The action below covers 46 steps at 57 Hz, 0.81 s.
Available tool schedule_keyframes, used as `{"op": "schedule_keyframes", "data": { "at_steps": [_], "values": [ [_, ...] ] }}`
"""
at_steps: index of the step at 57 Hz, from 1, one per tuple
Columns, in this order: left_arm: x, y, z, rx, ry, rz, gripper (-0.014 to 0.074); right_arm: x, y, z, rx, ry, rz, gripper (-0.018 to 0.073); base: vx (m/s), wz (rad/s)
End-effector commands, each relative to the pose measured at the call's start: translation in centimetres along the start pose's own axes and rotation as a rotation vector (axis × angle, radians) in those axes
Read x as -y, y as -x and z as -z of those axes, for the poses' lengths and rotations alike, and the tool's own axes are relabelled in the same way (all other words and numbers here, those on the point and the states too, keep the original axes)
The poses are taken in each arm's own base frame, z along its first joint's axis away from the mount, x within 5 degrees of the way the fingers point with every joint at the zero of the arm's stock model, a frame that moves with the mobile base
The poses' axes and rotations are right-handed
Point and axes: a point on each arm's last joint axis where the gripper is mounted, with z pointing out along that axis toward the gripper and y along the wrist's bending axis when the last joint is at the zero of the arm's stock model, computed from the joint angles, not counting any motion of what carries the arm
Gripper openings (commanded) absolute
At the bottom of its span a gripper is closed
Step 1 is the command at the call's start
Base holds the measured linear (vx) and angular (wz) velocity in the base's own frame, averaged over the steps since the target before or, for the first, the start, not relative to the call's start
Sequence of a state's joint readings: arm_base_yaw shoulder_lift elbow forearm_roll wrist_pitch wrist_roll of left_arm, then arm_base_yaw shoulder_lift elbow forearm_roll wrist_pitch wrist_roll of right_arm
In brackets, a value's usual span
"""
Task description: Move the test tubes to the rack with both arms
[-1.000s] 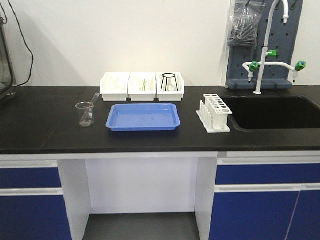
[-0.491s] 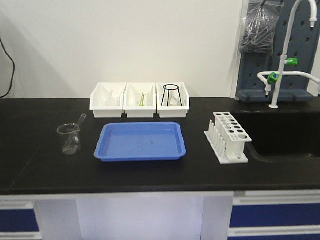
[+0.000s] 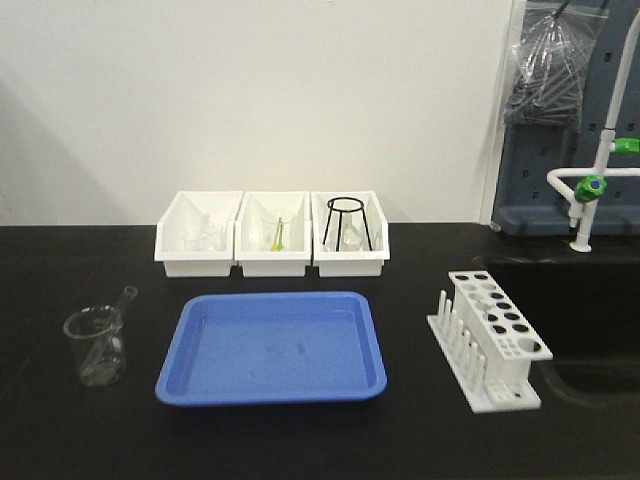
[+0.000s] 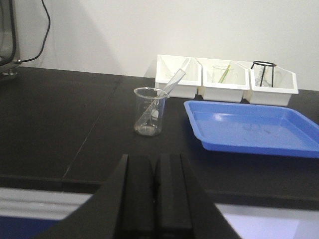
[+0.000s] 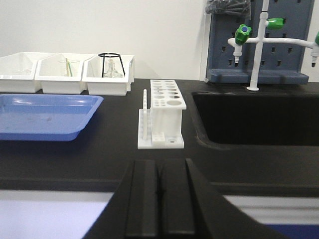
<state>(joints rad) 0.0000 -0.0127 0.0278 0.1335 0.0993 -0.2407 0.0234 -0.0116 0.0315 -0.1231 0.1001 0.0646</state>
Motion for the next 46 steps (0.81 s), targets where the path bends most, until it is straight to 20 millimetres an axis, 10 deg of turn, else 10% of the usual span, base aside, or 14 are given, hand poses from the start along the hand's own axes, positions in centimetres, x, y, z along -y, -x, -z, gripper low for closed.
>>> {"op": "schedule_keyframes", "data": {
  "at_steps": [1,46],
  "values": [
    [0.31,1.65,0.30,0.113,-0.030,0.008,-0.0004,-0.05,0.37,0.04,0.078,0.003,0.007,-0.0008,0.38,0.01],
    [0.31,1.65,0.30,0.113,-0.030,0.008,-0.0004,-0.05,0.37,0.04,0.078,0.003,0.008,-0.0008,0.29,0.01]
  ]
}}
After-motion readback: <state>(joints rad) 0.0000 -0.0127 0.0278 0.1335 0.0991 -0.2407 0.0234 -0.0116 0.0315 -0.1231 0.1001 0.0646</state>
